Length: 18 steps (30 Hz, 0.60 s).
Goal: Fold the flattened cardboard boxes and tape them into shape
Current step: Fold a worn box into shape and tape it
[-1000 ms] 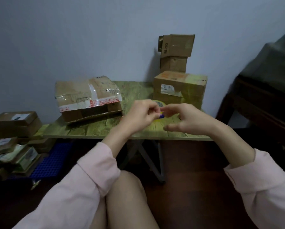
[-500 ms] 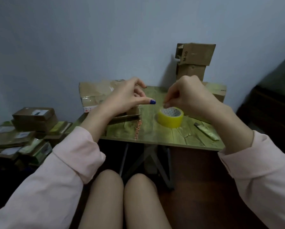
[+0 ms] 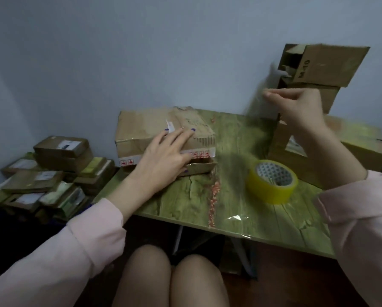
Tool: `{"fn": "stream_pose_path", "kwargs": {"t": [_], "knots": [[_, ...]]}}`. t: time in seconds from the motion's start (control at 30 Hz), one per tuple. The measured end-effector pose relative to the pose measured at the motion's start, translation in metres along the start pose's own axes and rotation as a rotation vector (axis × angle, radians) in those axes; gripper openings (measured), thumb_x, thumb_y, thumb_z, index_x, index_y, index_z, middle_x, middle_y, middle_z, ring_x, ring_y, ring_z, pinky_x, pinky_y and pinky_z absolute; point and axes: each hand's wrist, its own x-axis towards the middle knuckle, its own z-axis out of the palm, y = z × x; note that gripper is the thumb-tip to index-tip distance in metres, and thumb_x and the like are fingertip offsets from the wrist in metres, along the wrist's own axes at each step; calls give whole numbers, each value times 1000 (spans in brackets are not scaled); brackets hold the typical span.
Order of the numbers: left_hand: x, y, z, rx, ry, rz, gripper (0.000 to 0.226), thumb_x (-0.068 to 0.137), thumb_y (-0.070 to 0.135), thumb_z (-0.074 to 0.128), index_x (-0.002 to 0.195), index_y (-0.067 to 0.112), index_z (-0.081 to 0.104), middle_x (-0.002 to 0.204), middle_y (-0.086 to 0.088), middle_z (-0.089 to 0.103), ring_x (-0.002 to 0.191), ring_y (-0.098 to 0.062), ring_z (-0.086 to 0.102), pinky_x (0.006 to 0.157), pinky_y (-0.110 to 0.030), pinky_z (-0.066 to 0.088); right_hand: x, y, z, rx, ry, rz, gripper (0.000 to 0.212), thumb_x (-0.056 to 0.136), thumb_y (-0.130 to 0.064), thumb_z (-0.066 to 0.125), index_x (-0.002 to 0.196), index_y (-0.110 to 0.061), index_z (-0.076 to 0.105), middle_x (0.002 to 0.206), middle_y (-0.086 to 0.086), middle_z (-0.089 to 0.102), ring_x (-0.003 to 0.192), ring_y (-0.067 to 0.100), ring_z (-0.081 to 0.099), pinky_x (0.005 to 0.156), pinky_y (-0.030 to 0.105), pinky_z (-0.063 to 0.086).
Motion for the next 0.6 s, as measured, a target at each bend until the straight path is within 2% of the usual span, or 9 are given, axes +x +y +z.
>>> {"fn": "stream_pose_path", "kwargs": {"t": [0.07,0.13,0.23,0.33,0.4,0.43,0.5,0.53,0.6], "knots": [[5,-12,-10,-12,14,-3,25,63,27,84,80,16,70,136,-19,50,121,-37,51,98,-49,41,4,-7,4,135,-76,41,49,90,-28,63,135,-11,52,86,-3,64,74,4,58,77,24,50],[12,-23,-30,-21,50,0,20,77,32,72,93,21,66,145,-16,40,128,-34,43,102,-45,35,6,-16,7,231,-179,70,66,93,-23,60,148,-9,28,75,4,64,57,7,53,63,22,46],[27,-45,-67,-124,46,-50,14,91,39,54,98,28,56,153,-5,24,134,-26,31,104,-40,28,11,-32,11,262,-238,31,78,93,-20,60,151,-7,10,78,8,70,54,9,60,63,24,49],[42,-61,-107,-299,-31,-63,23,89,44,50,95,22,56,143,-3,36,124,-25,39,96,-38,37,13,-51,15,306,-301,-21,88,90,-23,63,152,-10,1,88,8,73,70,16,69,66,26,55],[51,-68,-129,-471,-79,-45,38,81,47,44,94,14,57,128,-3,48,113,-20,45,90,-33,39,9,-65,16,296,-349,-91,93,89,-29,63,152,-12,-4,103,6,72,89,16,70,75,27,56],[54,-72,-138,-547,-110,-40,38,78,47,42,93,15,57,118,-1,52,106,-17,46,85,-29,38,6,-72,16,293,-366,-125,94,89,-32,62,152,-14,-5,109,3,70,96,13,68,80,27,55],[61,-78,-150,-665,-191,-27,23,78,46,42,84,27,53,98,5,54,91,-13,46,74,-26,36,1,-81,18,304,-385,-162,95,88,-35,62,152,-16,-6,111,-7,68,106,8,63,92,29,51],[65,-80,-152,-709,-225,-17,15,79,45,43,79,32,51,90,5,52,85,-13,45,72,-29,35,-1,-81,21,320,-391,-160,95,88,-35,62,151,-16,-7,109,-11,67,109,8,61,98,31,47],[72,-80,-149,-761,-275,7,10,81,40,45,75,34,50,85,-2,50,80,-14,44,74,-34,35,-3,-75,28,389,-372,-102,95,89,-32,63,152,-16,-5,104,-13,67,110,9,60,104,33,42]]}}
